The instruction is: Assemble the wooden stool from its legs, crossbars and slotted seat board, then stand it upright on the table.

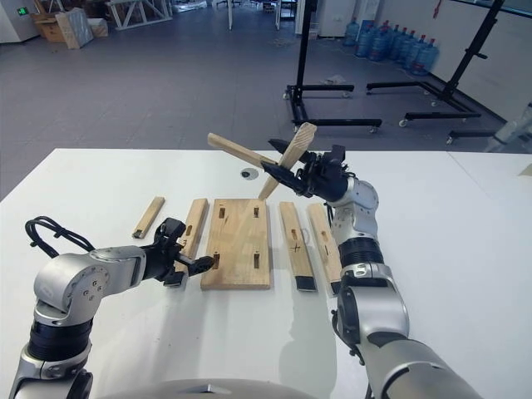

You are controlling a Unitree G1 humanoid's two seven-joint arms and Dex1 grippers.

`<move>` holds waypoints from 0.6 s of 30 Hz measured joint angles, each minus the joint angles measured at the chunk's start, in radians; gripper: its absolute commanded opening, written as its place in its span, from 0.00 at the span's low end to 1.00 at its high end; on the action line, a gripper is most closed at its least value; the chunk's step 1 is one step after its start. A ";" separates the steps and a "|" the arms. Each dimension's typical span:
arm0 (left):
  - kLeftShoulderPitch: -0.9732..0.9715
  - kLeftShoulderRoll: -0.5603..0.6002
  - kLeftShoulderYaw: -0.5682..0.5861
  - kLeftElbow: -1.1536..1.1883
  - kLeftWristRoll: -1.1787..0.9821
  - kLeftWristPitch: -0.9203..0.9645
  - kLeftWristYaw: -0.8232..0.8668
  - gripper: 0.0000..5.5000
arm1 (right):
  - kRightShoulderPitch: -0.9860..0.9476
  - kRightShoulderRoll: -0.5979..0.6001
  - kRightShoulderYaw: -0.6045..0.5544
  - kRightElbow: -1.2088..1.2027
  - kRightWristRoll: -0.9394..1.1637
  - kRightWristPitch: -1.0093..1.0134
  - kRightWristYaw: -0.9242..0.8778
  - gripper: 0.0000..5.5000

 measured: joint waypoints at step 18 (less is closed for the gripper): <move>-0.070 0.020 -0.086 0.046 0.049 -0.043 -0.017 0.98 | -0.158 -0.008 -0.094 0.396 -0.111 -0.095 0.071 0.38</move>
